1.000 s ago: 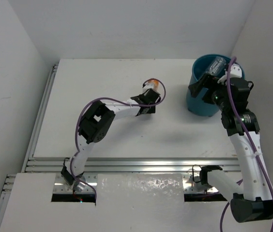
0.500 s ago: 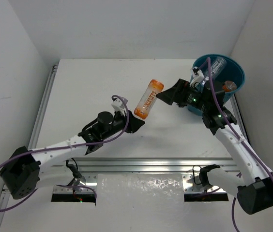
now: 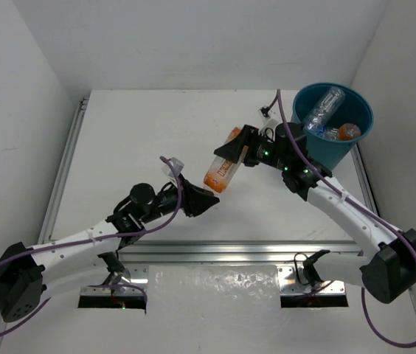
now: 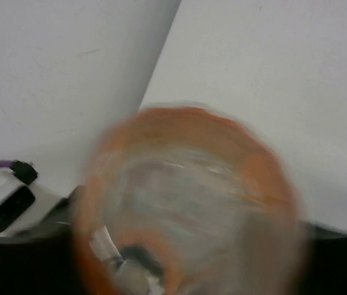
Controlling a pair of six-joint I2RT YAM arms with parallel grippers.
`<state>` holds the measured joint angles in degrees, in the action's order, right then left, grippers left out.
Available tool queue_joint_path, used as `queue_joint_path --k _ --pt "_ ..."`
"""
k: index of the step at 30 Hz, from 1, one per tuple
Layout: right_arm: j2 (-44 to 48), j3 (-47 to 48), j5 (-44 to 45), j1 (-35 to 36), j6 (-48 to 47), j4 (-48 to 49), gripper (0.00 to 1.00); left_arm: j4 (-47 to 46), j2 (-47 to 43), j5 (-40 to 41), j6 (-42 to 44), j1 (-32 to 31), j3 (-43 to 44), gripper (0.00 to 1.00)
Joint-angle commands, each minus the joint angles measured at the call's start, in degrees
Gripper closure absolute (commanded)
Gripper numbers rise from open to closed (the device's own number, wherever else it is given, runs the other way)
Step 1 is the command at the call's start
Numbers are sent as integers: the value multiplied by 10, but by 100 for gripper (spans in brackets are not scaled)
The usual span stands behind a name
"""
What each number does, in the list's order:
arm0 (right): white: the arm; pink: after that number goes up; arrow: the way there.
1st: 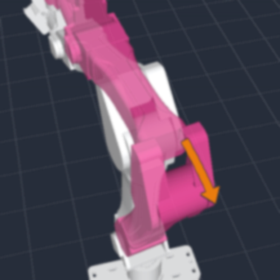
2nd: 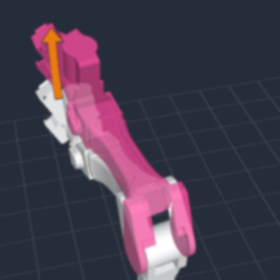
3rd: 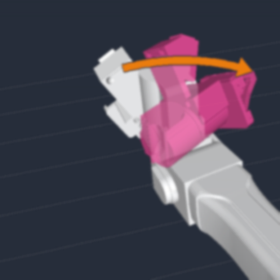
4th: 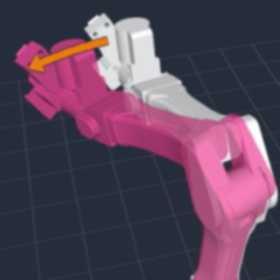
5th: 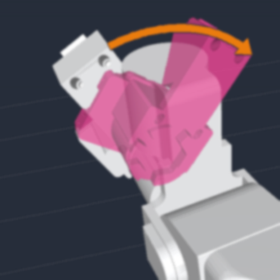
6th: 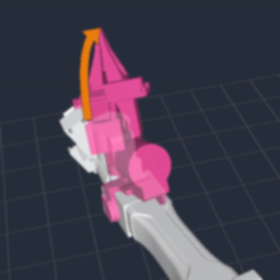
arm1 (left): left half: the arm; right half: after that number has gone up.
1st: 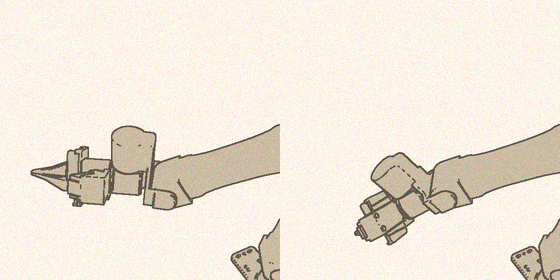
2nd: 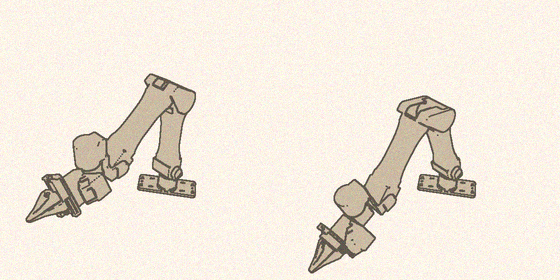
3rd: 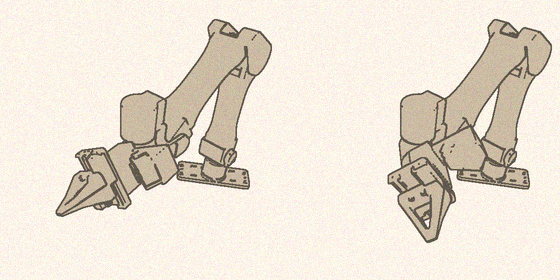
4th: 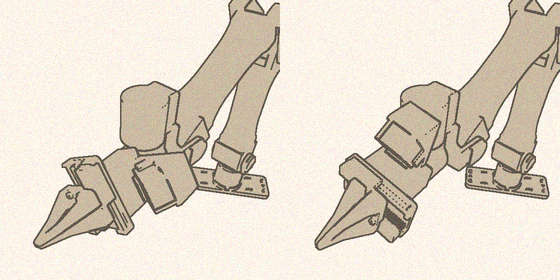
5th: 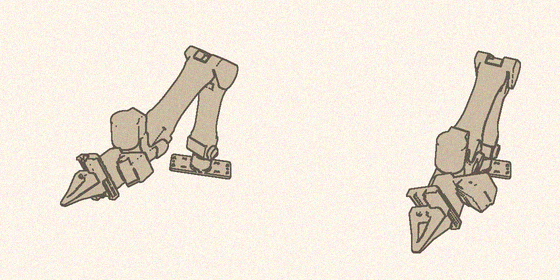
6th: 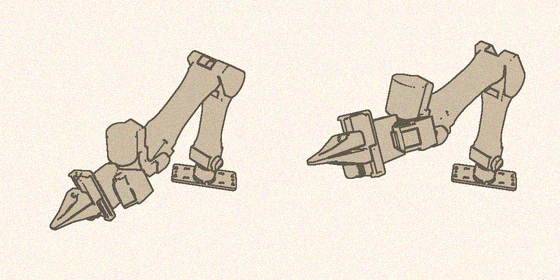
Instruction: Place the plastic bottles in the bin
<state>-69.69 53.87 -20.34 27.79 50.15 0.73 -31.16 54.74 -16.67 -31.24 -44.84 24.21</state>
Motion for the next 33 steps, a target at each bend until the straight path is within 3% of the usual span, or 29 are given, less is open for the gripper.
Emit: queue_joint_path --k 1,2,3,5,6,9,10,14,18,22,25,28,30,31,32,33 --pt "12 41 22 6 -11 33 60 -22 -6 4 2 -6 27 100" --pt "19 43 38 6 -21 18 100 13 0 27 8 -6 44 80" --pt "27 48 51 5 -30 7 100 95 14 58 10 -6 83 31" --pt "48 75 121 3 -77 -53 100 213 40 158 14 -6 123 1" --pt "53 88 149 2 -94 -74 100 251 49 219 13 -7 157 1" --pt "59 154 242 -26 -167 -145 100 389 67 292 -14 -5 206 0" --pt "54 170 312 -46 -213 -159 100 415 67 325 -28 -5 211 0" --pt "-1 290 439 -135 -300 -215 100 521 33 380 -37 -5 217 0" --pt "-47 370 453 -235 -320 -236 100 586 20 408 -30 -7 223 0" --pt "-120 441 522 -275 -361 -244 100 604 1 365 -31 -6 222 0" --pt "-159 454 530 -309 -347 -268 99 631 -13 375 -29 -6 231 0" --pt "-174 410 512 -331 -327 -239 92 649 -45 362 -9 -6 247 0" --pt "-184 405 513 -336 -321 -245 79 646 -74 351 11 -6 253 0" --pt "-185 401 510 -337 -319 -245 65 651 -82 351 14 -6 254 0" --pt "-184 398 508 -337 -313 -246 2 656 -88 364 15 -5 260 0" --pt "-185 403 506 -337 -300 -271 1 663 -92 376 15 -5 264 0"
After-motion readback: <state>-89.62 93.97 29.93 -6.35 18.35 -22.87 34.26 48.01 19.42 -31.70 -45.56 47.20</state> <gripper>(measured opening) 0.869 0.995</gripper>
